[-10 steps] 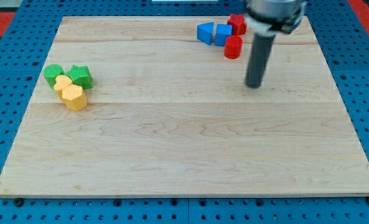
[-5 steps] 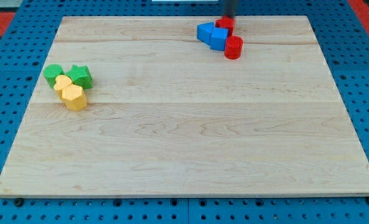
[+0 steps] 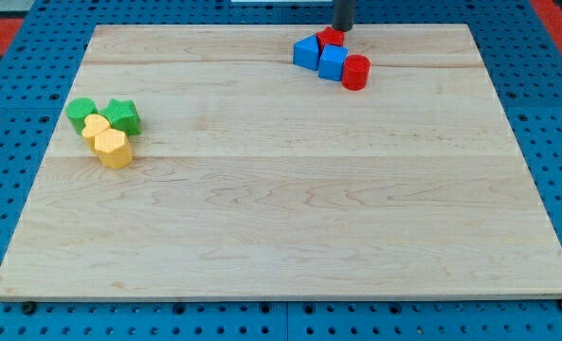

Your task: Push the blue triangle into the bottom side of the green star

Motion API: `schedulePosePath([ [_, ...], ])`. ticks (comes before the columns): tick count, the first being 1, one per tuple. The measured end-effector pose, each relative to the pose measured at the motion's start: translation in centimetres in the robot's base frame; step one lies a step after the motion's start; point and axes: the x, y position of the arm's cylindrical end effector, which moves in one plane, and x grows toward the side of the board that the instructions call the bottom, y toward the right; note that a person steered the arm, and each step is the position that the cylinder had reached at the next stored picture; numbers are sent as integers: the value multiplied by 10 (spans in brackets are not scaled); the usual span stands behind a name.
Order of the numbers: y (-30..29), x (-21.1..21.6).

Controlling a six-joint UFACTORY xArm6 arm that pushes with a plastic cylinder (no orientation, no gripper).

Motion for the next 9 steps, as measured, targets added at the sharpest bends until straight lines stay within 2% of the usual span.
schedulePosePath([
  [2,-19,6],
  [4,19,3],
  [5,13,9],
  [8,-27,55],
  [9,-75,56],
])
